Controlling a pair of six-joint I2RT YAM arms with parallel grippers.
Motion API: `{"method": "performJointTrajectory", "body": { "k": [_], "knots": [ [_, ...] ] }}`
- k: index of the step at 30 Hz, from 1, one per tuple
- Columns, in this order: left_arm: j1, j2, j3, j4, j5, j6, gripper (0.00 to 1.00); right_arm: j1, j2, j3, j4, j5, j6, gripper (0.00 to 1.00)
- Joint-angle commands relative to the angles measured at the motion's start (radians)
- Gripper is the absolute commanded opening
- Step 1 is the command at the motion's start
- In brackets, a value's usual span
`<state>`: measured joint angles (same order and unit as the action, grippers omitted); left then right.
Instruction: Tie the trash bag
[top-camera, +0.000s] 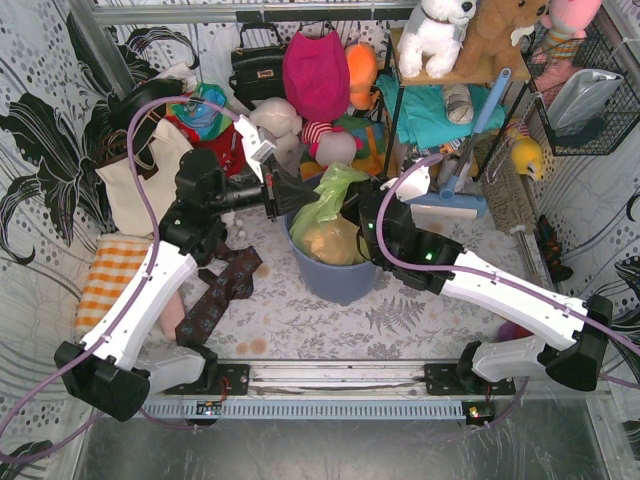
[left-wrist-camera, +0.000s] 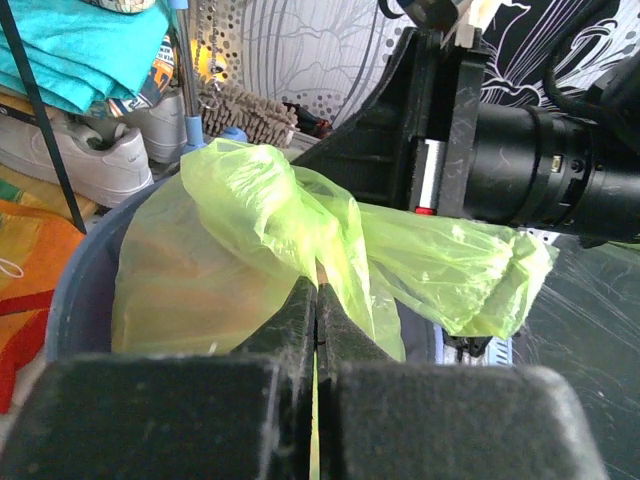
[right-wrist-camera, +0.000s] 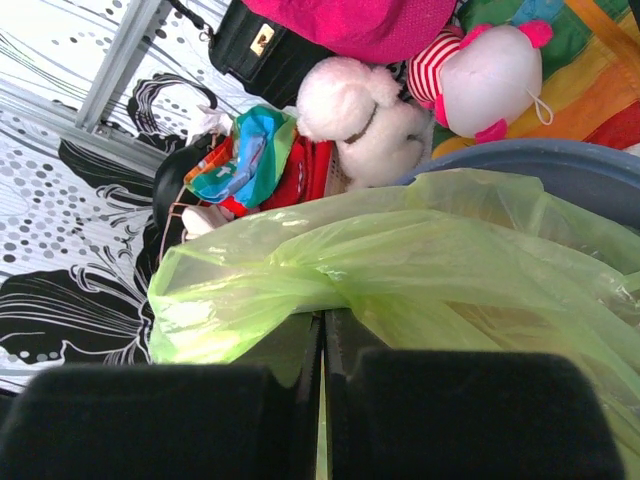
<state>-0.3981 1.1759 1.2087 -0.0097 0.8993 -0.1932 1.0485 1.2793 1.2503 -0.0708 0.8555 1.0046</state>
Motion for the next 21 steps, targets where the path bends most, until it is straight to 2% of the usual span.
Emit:
{"method": "performJointTrajectory", "body": {
  "k": [1, 10, 21],
  "knots": [
    [-0.007, -0.055, -0.025, 0.012, 0.037, -0.025, 0.0, -0.008, 0.0, -0.038, 0.108, 0.005, -0.044, 0.0],
    [-0.034, -0.083, -0.123, -0.031, 0.001, -0.024, 0.0, -0.008, -0.031, -0.194, 0.511, -0.092, -0.213, 0.0],
    [-0.056, -0.046, -0.143, -0.038, -0.018, -0.023, 0.0, -0.008, -0.026, -0.283, 0.797, -0.217, -0.351, 0.0]
  ]
}}
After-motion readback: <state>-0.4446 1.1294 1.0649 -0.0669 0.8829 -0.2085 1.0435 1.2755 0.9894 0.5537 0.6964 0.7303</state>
